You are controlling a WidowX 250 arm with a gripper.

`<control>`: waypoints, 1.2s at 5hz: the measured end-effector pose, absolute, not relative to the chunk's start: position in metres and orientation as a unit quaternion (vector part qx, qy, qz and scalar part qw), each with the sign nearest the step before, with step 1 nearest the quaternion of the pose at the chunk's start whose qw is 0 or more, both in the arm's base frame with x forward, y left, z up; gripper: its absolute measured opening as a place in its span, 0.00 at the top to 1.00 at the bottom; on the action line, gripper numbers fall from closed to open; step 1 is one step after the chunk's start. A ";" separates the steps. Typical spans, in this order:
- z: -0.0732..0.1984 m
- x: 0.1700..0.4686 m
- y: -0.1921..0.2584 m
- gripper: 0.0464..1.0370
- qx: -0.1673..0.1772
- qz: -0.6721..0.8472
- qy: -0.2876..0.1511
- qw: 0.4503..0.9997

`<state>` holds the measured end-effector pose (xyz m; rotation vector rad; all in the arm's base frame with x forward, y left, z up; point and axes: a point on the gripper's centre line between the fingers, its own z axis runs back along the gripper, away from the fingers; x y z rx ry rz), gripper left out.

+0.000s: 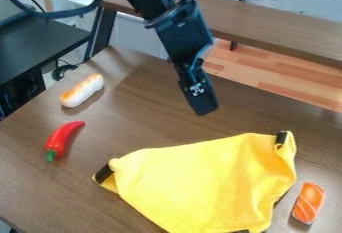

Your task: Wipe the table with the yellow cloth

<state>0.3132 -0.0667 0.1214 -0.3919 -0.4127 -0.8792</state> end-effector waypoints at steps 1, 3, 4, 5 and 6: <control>0.110 0.313 -0.067 0.04 -0.191 -0.417 -0.186 0.869; 0.024 0.298 -0.075 0.04 -0.162 -0.470 -0.147 0.855; 0.004 0.297 -0.070 0.04 -0.143 -0.472 -0.147 0.858; -0.006 0.301 -0.067 0.04 -0.127 -0.479 -0.153 0.855; -0.017 0.301 -0.066 0.04 -0.105 -0.489 -0.167 0.850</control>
